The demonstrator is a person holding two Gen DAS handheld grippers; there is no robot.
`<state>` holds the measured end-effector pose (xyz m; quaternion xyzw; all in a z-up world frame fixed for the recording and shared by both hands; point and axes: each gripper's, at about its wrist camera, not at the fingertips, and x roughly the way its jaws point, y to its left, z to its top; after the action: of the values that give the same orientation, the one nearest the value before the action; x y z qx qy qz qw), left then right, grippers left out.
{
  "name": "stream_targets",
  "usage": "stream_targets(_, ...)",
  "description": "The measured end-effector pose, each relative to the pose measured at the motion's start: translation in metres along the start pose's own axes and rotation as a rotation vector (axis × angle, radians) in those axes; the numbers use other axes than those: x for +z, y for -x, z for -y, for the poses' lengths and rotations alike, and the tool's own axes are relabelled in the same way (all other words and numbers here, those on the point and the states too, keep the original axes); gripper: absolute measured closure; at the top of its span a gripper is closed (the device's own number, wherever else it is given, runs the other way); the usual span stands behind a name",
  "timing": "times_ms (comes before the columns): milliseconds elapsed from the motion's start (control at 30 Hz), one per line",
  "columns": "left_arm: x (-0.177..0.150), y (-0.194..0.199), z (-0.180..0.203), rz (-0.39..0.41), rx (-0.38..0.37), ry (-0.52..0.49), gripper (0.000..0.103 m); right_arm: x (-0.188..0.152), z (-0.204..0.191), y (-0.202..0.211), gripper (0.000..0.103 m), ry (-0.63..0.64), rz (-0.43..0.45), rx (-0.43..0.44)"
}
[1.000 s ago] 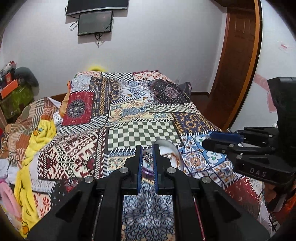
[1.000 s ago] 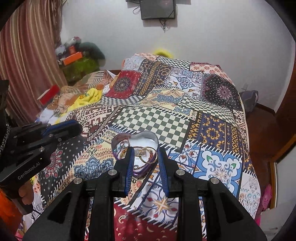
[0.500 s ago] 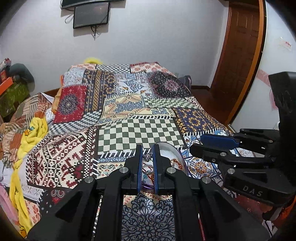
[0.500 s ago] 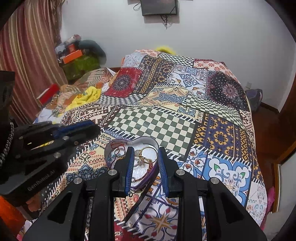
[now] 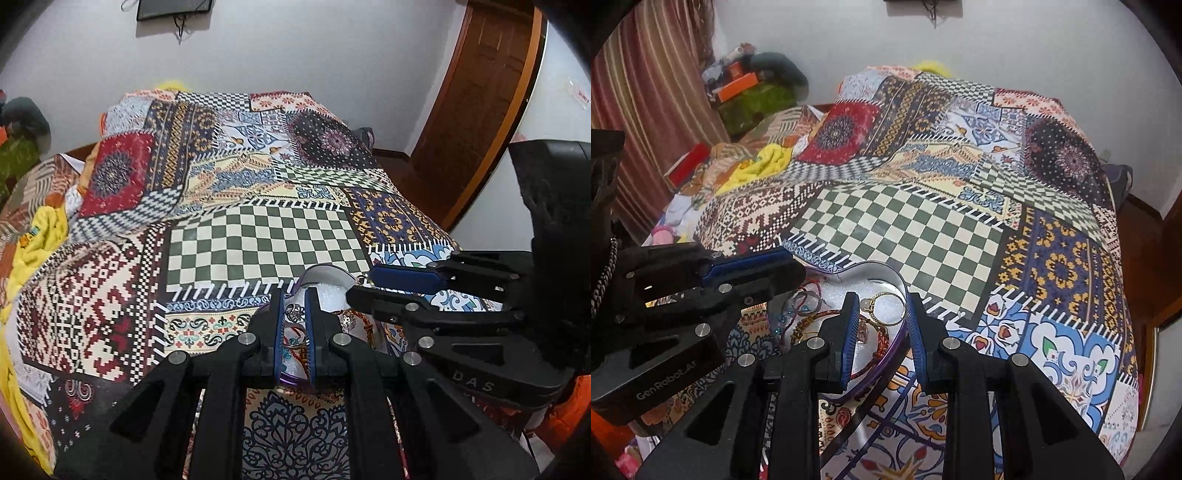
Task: Organize jewelry
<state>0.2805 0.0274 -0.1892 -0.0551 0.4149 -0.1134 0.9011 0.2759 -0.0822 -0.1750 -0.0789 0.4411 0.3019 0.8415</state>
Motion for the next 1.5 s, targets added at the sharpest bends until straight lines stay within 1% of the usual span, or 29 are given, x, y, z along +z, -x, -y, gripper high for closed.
stream_targets(233,-0.001,-0.005,0.001,-0.011,-0.003,-0.009,0.094,0.0,0.0,-0.01,0.08,0.022,-0.026,-0.004)
stream_targets(633,-0.003,-0.004,-0.007,-0.022,0.015,0.004,0.094,0.006,-0.005,-0.017,0.079,0.057,-0.026,-0.014)
stream_targets(767,-0.003,0.003,-0.011,-0.01,0.028,0.011,0.093,0.005,-0.01,-0.018,0.079,0.08,-0.034,-0.014)
stream_targets(833,-0.004,0.008,-0.011,0.008,0.049,0.002,0.093,0.005,-0.012,-0.019,0.079,0.089,-0.039,-0.016)
stream_targets(933,-0.005,0.016,-0.009,0.038,0.087,-0.02,0.093,0.004,-0.015,-0.018,0.079,0.104,-0.029,-0.047)
stream_targets(1000,-0.004,0.019,-0.009,0.04,0.09,-0.018,0.093,0.004,-0.016,-0.014,0.079,0.107,-0.022,-0.056)
stream_targets(1233,-0.003,0.044,-0.002,0.077,0.115,-0.036,0.093,0.004,-0.023,0.011,0.079,0.122,0.016,-0.081)
stream_targets(1333,-0.001,0.063,0.005,0.118,0.115,-0.039,0.093,0.004,-0.028,0.031,0.079,0.129,0.055,-0.101)
stream_targets(1500,0.006,0.105,0.021,0.206,0.129,-0.053,0.093,0.001,-0.036,0.082,0.079,0.12,0.162,-0.136)
